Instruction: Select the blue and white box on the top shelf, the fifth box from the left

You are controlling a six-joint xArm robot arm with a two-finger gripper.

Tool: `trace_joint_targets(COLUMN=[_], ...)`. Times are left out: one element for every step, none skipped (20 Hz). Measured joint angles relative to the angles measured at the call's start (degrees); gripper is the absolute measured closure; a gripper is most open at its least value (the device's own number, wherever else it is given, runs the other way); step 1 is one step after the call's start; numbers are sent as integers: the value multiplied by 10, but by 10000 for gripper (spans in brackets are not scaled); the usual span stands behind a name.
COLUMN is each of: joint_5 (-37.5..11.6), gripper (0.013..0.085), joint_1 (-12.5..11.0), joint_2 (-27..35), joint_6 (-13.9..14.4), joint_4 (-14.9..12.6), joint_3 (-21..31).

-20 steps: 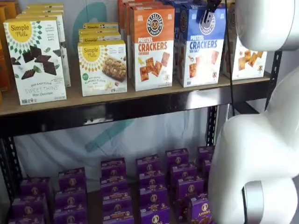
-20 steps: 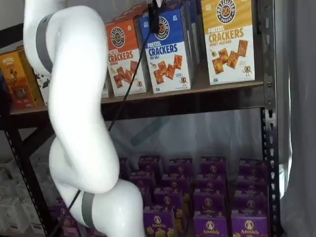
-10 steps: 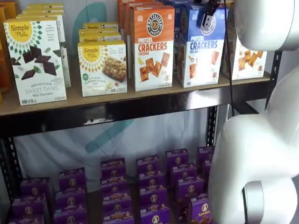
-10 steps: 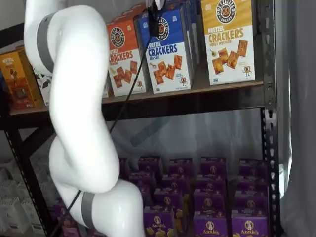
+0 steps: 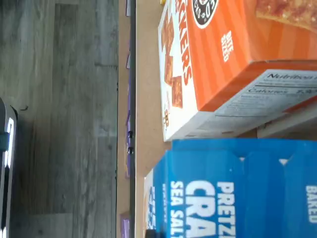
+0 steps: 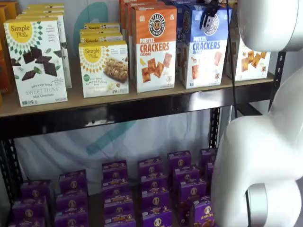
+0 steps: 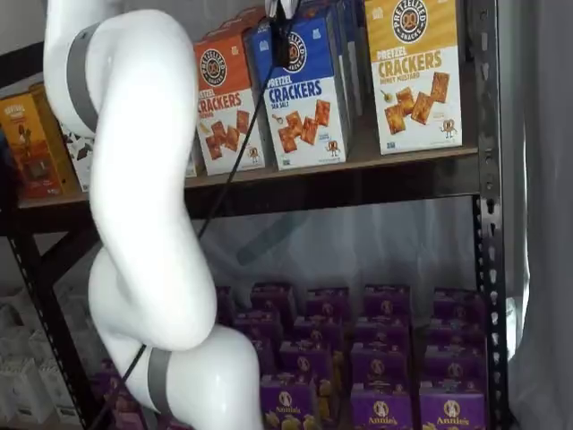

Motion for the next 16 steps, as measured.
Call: trace_joint_targets(joint_5=[0,0,0,0,0,0,1,1,2,2,3,4,4,5,6,6], gripper=[330,370,370,410,410,410,410,410,410,410,410,410,410,410,410,410], joint_1=[0,0,0,0,-1,-1,-1,-1,-2,-2,-2,-2,-3,-3,-3,-3], joint_2=[0,0,0,0,-1,-1,-1,-2,-3,-3,-4,-5,-6,-7,-7,-8], joint_6=[0,0,0,0,0,-1,-1,-1,-1,-1,-1,-1,-2,-2,-2,-2], joint_4=[0,0,0,1,1,1,1,0,1,1,1,1,1,1,1,2], joint_3=[0,0,1,1,1,1,1,1,2,2,3,3,4,5,5,7])
